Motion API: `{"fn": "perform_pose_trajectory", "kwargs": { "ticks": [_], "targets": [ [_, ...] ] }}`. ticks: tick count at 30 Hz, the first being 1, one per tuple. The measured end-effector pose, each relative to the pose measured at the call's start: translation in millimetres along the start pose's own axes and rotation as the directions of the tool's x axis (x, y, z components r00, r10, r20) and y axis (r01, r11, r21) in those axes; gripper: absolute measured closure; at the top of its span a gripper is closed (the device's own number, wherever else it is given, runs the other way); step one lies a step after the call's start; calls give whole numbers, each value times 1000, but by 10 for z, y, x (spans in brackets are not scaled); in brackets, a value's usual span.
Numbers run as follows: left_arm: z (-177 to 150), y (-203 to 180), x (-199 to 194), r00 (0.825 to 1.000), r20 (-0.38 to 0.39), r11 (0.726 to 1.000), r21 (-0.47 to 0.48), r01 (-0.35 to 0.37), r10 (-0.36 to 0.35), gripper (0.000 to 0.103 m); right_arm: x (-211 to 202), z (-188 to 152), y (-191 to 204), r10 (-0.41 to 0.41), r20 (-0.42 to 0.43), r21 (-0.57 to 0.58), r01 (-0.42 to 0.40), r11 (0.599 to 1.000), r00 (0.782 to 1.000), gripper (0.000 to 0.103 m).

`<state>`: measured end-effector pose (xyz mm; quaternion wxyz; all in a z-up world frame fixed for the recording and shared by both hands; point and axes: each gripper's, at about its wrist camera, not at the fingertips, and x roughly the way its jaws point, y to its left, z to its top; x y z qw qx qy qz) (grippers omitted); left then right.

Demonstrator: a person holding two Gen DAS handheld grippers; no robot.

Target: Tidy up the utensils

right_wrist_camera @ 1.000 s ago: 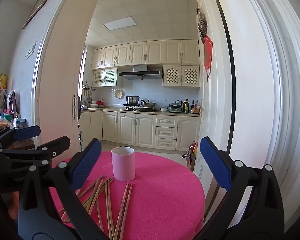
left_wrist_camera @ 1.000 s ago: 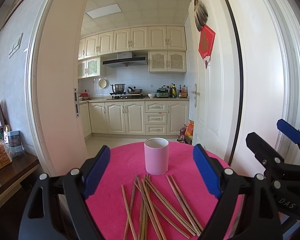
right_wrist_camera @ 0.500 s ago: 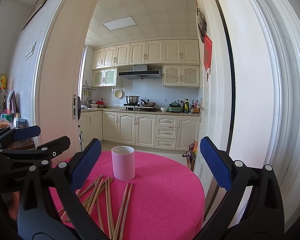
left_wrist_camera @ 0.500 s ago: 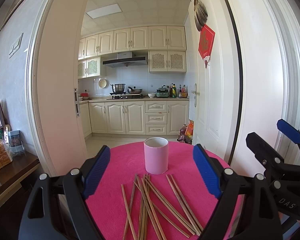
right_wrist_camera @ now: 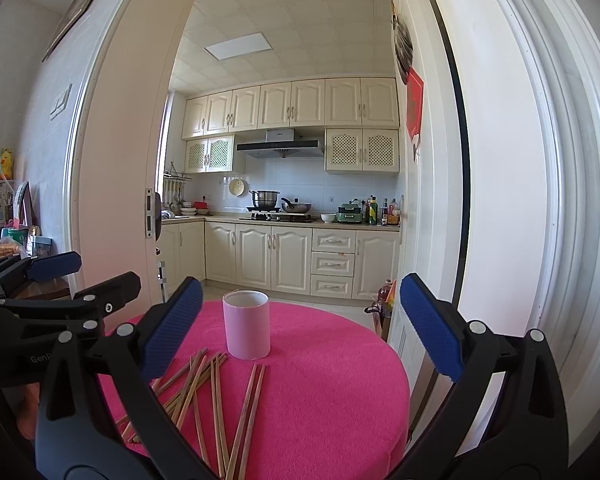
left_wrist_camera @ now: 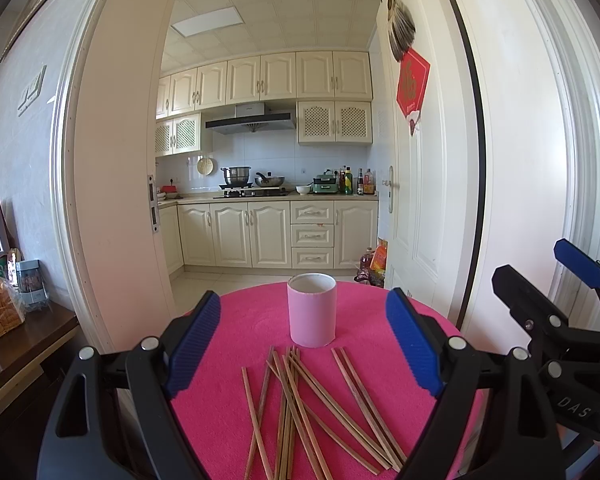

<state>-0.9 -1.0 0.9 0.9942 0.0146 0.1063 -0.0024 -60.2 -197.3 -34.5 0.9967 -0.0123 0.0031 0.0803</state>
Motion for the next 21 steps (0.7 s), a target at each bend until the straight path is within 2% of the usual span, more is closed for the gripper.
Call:
{"fn": "perform_pose_trajectory", "kwargs": {
  "ticks": [21],
  "targets": [
    [-54, -11, 22, 1000, -3, 1000, 0, -1, 1, 20, 26, -9, 9, 0, -4, 3, 0, 1000, 1000, 6]
  ]
}}
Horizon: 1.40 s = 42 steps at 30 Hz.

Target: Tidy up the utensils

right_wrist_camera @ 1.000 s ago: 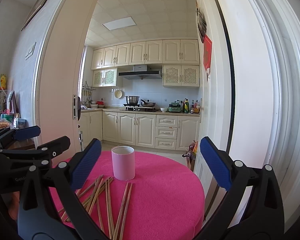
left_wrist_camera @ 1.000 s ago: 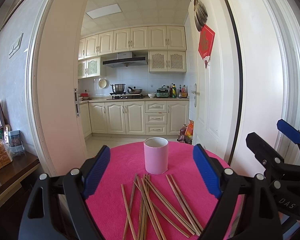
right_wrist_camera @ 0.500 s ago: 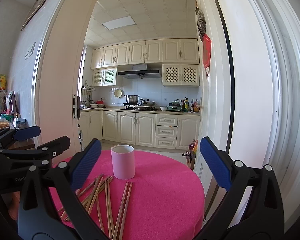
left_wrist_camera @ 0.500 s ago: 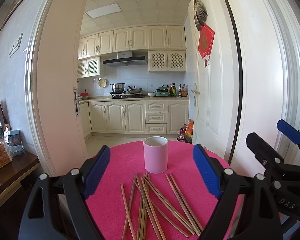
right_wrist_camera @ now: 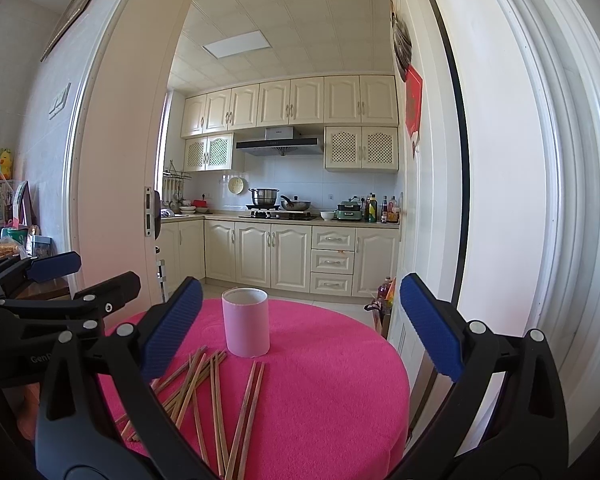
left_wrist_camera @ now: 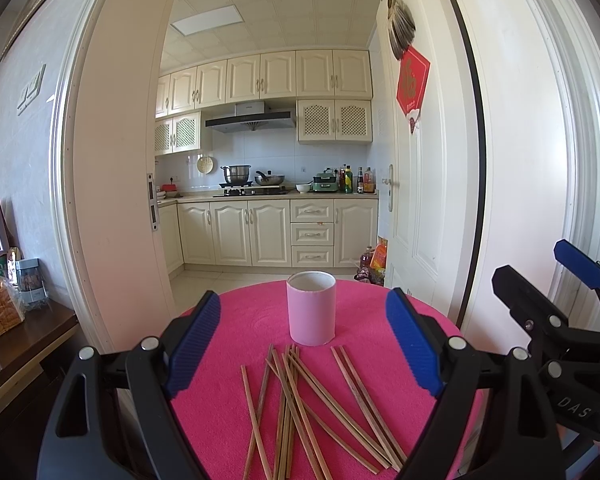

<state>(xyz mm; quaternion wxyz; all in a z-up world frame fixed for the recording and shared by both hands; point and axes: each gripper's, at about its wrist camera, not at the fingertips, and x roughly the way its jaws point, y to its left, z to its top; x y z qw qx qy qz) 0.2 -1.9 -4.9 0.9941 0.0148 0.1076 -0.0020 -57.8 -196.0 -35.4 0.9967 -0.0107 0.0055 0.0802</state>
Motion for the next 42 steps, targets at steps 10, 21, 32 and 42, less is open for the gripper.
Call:
{"fn": "perform_pose_trajectory", "kwargs": {
  "ticks": [10, 21, 32, 42],
  "targets": [
    [-33, 5, 19, 1000, -2, 1000, 0, 0, 0, 20, 15, -12, 0, 3, -6, 4, -3, 1000, 1000, 6],
    [-65, 43, 92, 1000, -14, 1000, -3, -4, 4, 20, 81, -17, 30, 12, -31, 14, -12, 1000, 999, 6],
    [-56, 122, 241, 998, -63, 1000, -14, -9, 8, 20, 272, -37, 115, 27, -87, 8, -26, 1000, 996, 6],
    [-133, 236, 700, 978, -207, 1000, 16, -14, 17, 20, 824, -186, 144, 119, -292, 34, -114, 993, 949, 6]
  ]
}}
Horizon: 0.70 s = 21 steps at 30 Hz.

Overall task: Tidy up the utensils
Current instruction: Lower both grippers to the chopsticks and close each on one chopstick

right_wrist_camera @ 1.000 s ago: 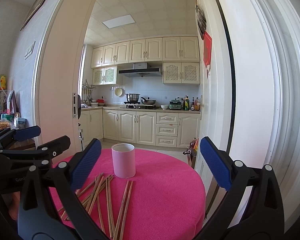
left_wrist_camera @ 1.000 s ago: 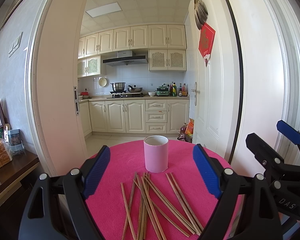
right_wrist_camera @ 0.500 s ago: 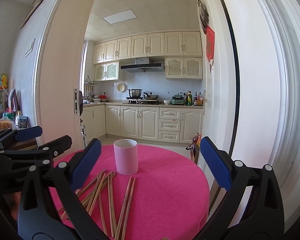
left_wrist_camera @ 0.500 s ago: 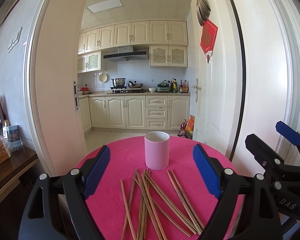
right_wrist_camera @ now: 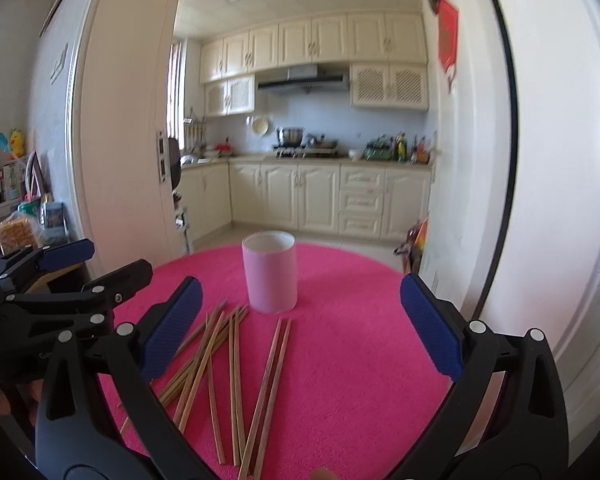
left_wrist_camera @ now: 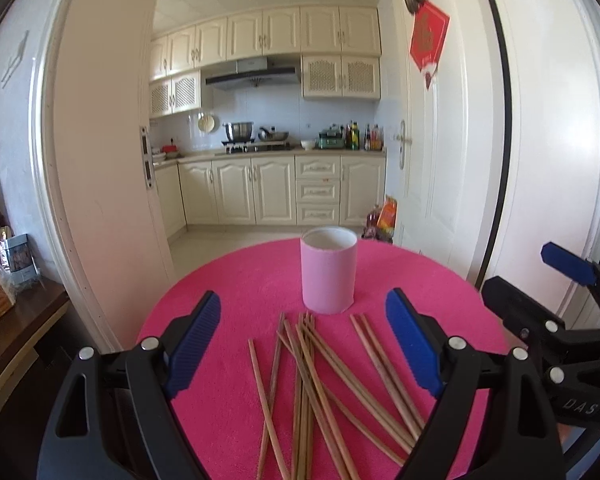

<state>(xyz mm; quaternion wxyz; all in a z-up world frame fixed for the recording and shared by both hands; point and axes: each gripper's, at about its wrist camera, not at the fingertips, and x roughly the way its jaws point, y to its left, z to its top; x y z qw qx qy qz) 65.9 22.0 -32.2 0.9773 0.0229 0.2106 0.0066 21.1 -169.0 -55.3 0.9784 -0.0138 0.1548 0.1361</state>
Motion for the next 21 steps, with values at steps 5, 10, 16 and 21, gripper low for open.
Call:
{"fn": "perform_pose_trajectory", "kwargs": {
  "ticks": [5, 10, 16, 21],
  "targets": [
    [-86, 105, 440, 985, -168, 999, 12, 51, -49, 20, 415, -41, -6, -12, -121, -55, 5, 998, 993, 6],
    [-288, 372, 934, 929, -359, 996, -32, 86, -92, 20, 885, -137, -59, 1, -317, -94, -32, 995, 949, 7],
    [-533, 704, 1383, 832, -539, 989, -134, 69, -131, 53, 1318, -317, -97, 65, -529, -68, -118, 991, 846, 28],
    [-646, 858, 1519, 790, -588, 977, -202, 63, -173, 64, 1432, -320, -115, 116, -623, -23, -166, 986, 773, 45]
  ]
}}
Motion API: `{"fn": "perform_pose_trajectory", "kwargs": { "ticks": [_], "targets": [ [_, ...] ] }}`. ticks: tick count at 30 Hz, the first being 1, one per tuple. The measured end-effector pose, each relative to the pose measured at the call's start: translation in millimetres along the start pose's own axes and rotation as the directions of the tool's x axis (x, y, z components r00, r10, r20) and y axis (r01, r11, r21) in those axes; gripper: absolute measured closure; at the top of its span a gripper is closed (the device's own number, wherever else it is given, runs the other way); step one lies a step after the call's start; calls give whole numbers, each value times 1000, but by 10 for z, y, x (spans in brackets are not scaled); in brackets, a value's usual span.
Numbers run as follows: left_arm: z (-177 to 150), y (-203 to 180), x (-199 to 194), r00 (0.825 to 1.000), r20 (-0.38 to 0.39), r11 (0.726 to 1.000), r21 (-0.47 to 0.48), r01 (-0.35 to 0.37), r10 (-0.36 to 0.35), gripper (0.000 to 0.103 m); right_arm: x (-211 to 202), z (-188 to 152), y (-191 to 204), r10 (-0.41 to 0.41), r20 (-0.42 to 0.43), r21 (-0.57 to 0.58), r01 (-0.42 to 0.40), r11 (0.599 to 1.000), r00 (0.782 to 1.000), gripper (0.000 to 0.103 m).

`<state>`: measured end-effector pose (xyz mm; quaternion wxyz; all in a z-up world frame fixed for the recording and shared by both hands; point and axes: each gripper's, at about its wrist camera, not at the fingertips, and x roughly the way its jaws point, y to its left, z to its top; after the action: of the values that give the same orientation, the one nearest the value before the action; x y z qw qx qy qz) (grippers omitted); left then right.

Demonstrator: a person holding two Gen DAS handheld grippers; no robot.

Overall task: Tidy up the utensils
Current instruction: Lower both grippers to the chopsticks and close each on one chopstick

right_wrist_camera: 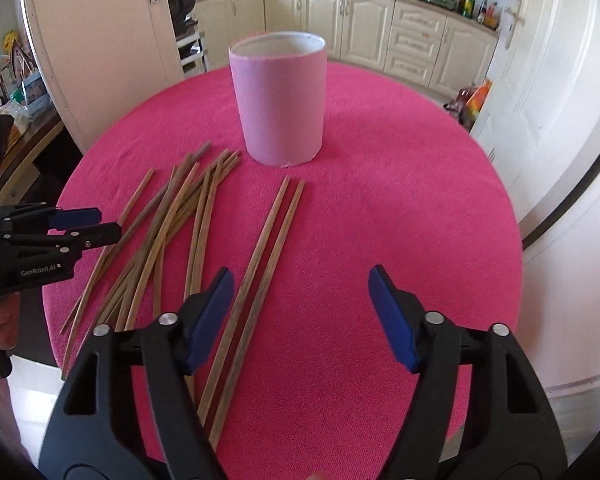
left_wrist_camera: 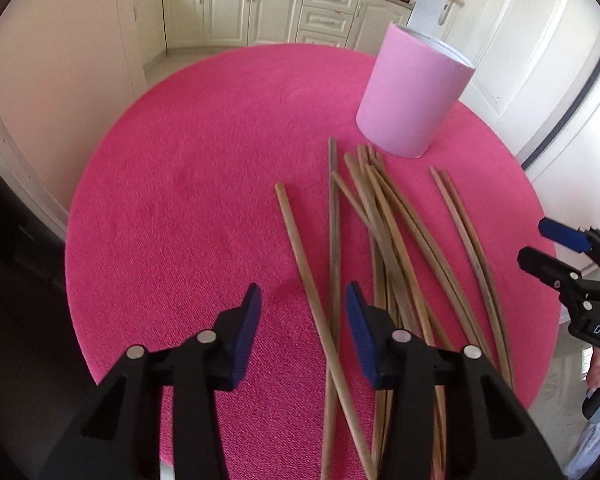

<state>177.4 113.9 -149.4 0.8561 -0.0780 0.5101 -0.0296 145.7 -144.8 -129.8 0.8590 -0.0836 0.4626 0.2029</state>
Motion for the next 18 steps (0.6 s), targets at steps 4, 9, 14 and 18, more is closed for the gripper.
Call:
{"fn": "perform_pose_trajectory", "kwargs": {
  "ticks": [4, 9, 14, 18],
  "targets": [
    [25, 103, 92, 999, -29, 999, -43, 21, -22, 75, 120, 79, -2, 32, -79, 16, -31, 999, 996, 58],
    [7, 135, 35, 998, -54, 998, -56, -32, 29, 95, 329, 153, 14, 25, -162, 17, -23, 1000, 986, 69],
    [11, 143, 46, 998, -61, 998, -61, -28, 25, 96, 391, 157, 62, 50, -202, 25, -46, 999, 978, 70],
    [21, 161, 32, 998, -63, 997, -65, -35, 31, 96, 509, 160, 133, 29, -241, 4, -29, 1000, 970, 80]
  ]
}}
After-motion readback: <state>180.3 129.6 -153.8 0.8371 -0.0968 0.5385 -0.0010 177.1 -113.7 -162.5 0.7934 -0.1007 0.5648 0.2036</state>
